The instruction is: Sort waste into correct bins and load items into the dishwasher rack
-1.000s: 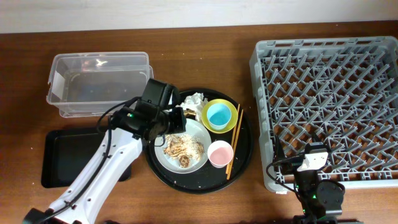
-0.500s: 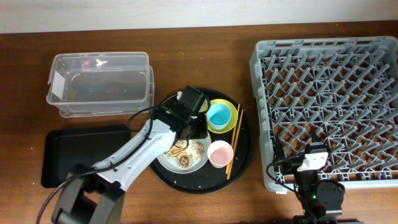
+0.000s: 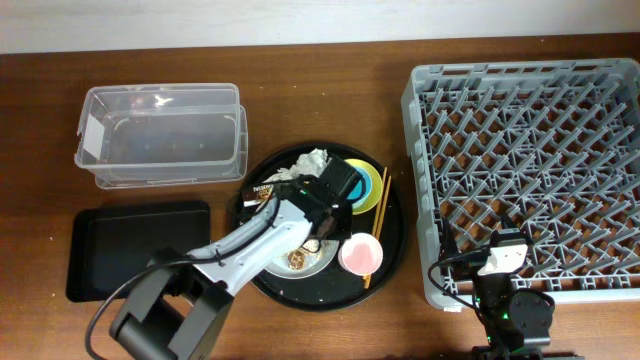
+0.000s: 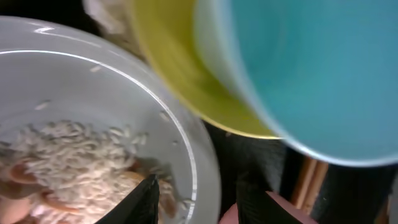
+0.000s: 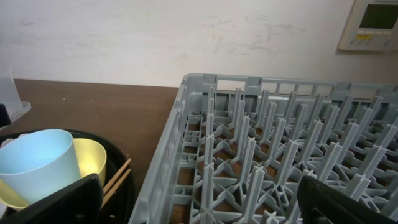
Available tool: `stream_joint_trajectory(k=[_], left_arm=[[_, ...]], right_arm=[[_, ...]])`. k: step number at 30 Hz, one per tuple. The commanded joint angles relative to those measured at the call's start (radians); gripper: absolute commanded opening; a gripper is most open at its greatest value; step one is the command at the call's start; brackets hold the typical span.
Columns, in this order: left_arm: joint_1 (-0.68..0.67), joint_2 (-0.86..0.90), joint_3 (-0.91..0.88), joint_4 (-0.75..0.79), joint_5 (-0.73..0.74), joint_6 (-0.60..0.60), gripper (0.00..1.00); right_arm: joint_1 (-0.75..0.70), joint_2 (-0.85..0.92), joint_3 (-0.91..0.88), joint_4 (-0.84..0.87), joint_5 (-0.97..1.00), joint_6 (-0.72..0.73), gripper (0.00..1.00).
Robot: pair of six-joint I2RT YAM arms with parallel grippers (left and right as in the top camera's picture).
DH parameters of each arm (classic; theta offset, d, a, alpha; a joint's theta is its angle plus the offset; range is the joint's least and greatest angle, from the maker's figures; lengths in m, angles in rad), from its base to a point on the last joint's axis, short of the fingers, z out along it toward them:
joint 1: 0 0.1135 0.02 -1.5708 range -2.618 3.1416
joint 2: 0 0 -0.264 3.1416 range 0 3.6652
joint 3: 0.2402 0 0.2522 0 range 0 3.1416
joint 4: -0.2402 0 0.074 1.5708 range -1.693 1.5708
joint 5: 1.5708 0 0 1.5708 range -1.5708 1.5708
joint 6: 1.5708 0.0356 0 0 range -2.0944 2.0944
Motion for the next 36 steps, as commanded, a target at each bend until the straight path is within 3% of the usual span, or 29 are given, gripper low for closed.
stream_joint_trajectory(k=[1,17,27,31,34,35,36], left_arm=[[-0.018,0.015,0.013,0.008,-0.022,-0.014,0.40],[-0.014,0.024,0.013,0.034,-0.182,-0.014,0.41],[0.093,0.000,0.021,-0.021,-0.154,-0.014,0.41],[0.115,-0.135,0.021,-0.132,-0.219,-0.010,0.41],[0.115,-0.184,0.021,-0.257,-0.298,-0.011,0.49],[0.115,-0.186,0.021,-0.320,-0.312,-0.011,0.56],[0.115,-0.186,0.020,-0.356,-0.278,-0.011,0.56]], right_arm=[[-0.007,-0.008,-0.007,-0.002,0.005,0.001,0.98],[-0.007,-0.008,-0.007,-0.002,0.005,0.001,0.98],[-0.007,-0.008,-0.007,-0.002,0.005,0.001,0.98],[-0.007,-0.008,-0.007,-0.002,0.005,0.001,0.98],[-0.007,-0.008,-0.007,-0.002,0.005,0.001,0.98],[-0.007,-0.008,-0.007,-0.002,0.005,0.001,0.98],[-0.007,-0.008,-0.007,-0.002,0.005,0.001,0.98]])
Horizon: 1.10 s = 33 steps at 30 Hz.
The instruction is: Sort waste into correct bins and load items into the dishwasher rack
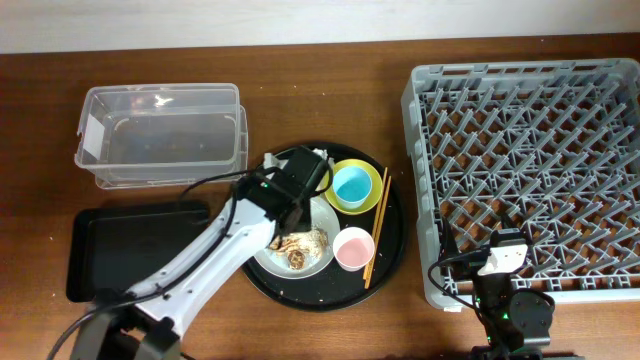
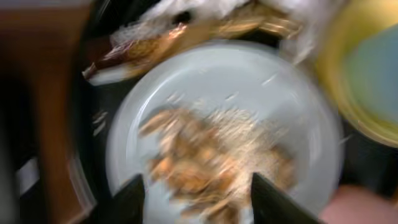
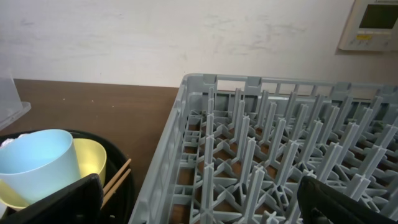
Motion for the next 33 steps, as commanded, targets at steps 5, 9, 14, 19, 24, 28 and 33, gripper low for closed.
stream_joint_trajectory(k=[5,9,14,19,24,28,33], left_arm=[[-0.022,-0.008,0.003,-0.114,0.161,0.077,0.52],[-0.109,-0.008,0.003,-0.159,0.164,0.136,0.53],[-0.121,-0.008,-0.042,-0.205,0.265,0.124,0.53],[-0.113,-0.008,-0.087,-0.137,0.208,0.066,0.57],[0.041,-0.008,-0.087,-0.035,0.198,0.060,0.58],[0.134,-0.014,-0.087,-0.022,0.278,0.092,0.57],[0.147,-0.174,-0.068,-0.018,0.188,0.090,0.58]], right_arm=[[-0.007,-0.008,-0.007,-0.002,0.005,0.001,0.98],[-0.007,-0.008,-0.007,-0.002,0.005,0.001,0.98],[-0.007,-0.008,-0.007,-0.002,0.005,0.001,0.98],[-0.007,-0.008,-0.007,-0.002,0.005,0.001,0.98],[-0.007,-0.008,-0.007,-0.002,0.005,0.001,0.98],[-0.007,-0.008,-0.007,-0.002,0.005,0.001,0.98],[-0.007,-0.008,-0.007,-0.002,0.005,0.001,0.98]])
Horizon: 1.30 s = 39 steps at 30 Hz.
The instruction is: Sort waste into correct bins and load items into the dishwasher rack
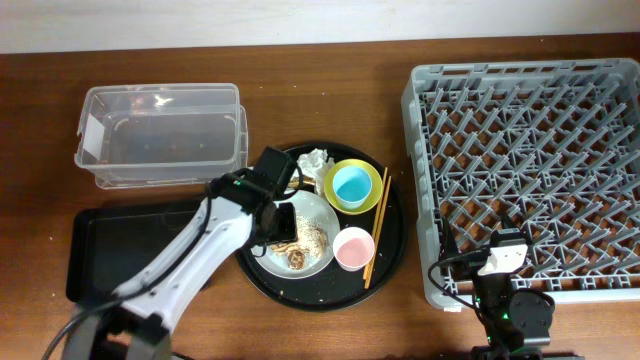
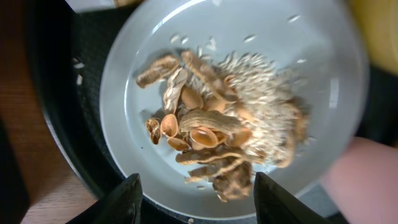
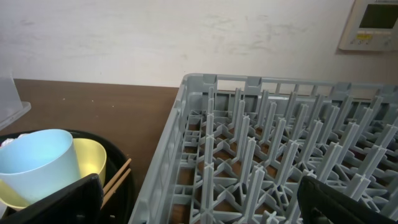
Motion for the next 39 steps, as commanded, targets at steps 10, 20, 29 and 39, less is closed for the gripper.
stream_joint_trajectory(k=[10,20,29,39], left_arm=[[0.383,-0.297,0.024,-0.071,-0.106,0.016,0.99],[0.391,-0.297,0.024,-0.072,-0.106,0.016,0.99],[0.391,-0.297,0.024,-0.073,-0.106,0.016,1.00],[0.391,-0.297,0.024,-0.073,-0.106,0.016,0.99]], right_arm=[[-0.007,-0.008,-0.007,-0.002,0.005,0.001,0.98],[-0.006,-0.008,-0.007,0.042,-0.582,0.576,0.98],[-0.006,0.020,0.135,0.351,-0.756,1.022,0.98],[0.066,0.759,0.931,-0.700,-0.489,0.258,0.98]])
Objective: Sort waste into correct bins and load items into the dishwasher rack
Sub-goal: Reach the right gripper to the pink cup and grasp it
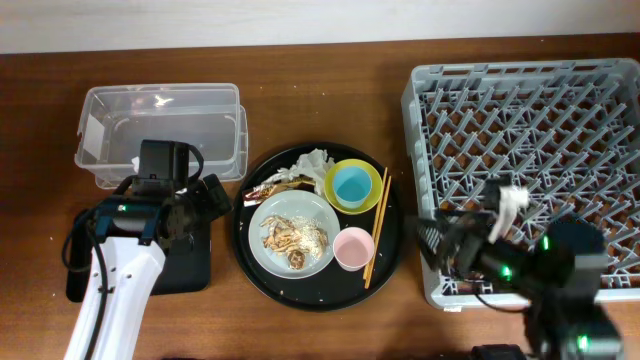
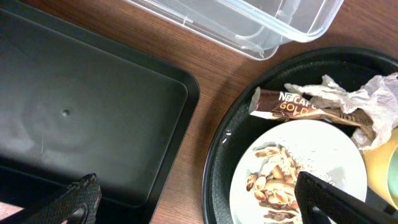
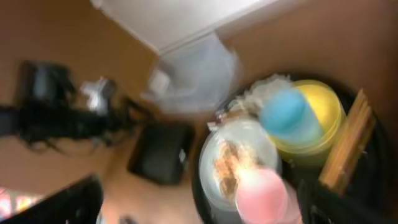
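A round black tray holds a white plate of shells and scraps, a pink cup, a blue cup inside a yellow bowl, chopsticks, a crumpled tissue and a coffee sachet. My left gripper hangs open and empty over the seam between the flat black tray and the round one. My right gripper is raised at the rack's front left corner, jaws wide apart and empty; its view is blurred.
A clear plastic bin stands at the back left, behind the flat black tray. The grey dishwasher rack fills the right side. Bare wood lies between the bins and the round tray.
My left gripper has left its place over the plate and now sits to the left, at the flat black tray's right edge. The right arm has risen from rest and now looks down on the round tray.
At first my left gripper was low at the plate's right rim, beside the cups. Then it was higher over the plate, then over the plate's left part, and now off the round tray. My right arm stayed parked at the rack until now.
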Available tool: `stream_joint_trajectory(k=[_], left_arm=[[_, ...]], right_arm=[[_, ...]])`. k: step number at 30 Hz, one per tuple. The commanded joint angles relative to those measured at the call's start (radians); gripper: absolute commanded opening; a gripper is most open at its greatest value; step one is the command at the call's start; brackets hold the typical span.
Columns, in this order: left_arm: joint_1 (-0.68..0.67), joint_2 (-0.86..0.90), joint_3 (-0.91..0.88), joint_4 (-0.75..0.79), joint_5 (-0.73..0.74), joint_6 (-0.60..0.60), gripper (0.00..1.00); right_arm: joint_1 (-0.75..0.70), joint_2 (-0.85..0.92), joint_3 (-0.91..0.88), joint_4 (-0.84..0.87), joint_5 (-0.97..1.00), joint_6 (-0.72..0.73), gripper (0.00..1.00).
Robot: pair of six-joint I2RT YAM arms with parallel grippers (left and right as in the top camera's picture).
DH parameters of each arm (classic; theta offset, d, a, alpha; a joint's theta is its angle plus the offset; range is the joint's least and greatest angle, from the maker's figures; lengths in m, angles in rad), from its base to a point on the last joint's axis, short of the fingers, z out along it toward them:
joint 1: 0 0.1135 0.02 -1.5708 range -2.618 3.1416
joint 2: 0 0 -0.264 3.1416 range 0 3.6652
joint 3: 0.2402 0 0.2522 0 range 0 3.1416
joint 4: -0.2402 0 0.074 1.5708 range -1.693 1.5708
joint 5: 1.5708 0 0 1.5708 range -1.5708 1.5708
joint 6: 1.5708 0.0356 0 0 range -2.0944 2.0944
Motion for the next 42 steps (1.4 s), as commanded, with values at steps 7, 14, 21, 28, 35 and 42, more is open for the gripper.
stream_joint_trajectory(k=[7,14,21,28,35,42], left_arm=[[0.004,-0.006,0.016,-0.003,0.006,0.008,0.99],[0.005,-0.006,0.016,-0.003,0.006,0.008,0.99],[0.004,-0.006,0.016,-0.002,0.006,0.008,0.99],[0.004,-0.006,0.016,-0.003,0.006,0.008,0.99],[0.004,-0.006,0.016,-0.003,0.006,0.008,0.99],[0.004,-0.006,0.016,-0.002,0.006,0.008,0.99]], right_arm=[[0.549,0.421,0.433,-0.418,0.775,-0.116,0.98],[0.872,0.668,0.433,-0.396,0.672,-0.082,0.98],[0.906,0.974,0.433,-0.377,0.666,-0.082,0.98],[0.904,1.036,0.440,-0.365,0.745,-0.082,0.90],[0.904,1.037,0.439,-0.311,0.830,-0.077,0.53],[0.904,1.038,0.426,-0.287,0.932,-0.033,0.50]])
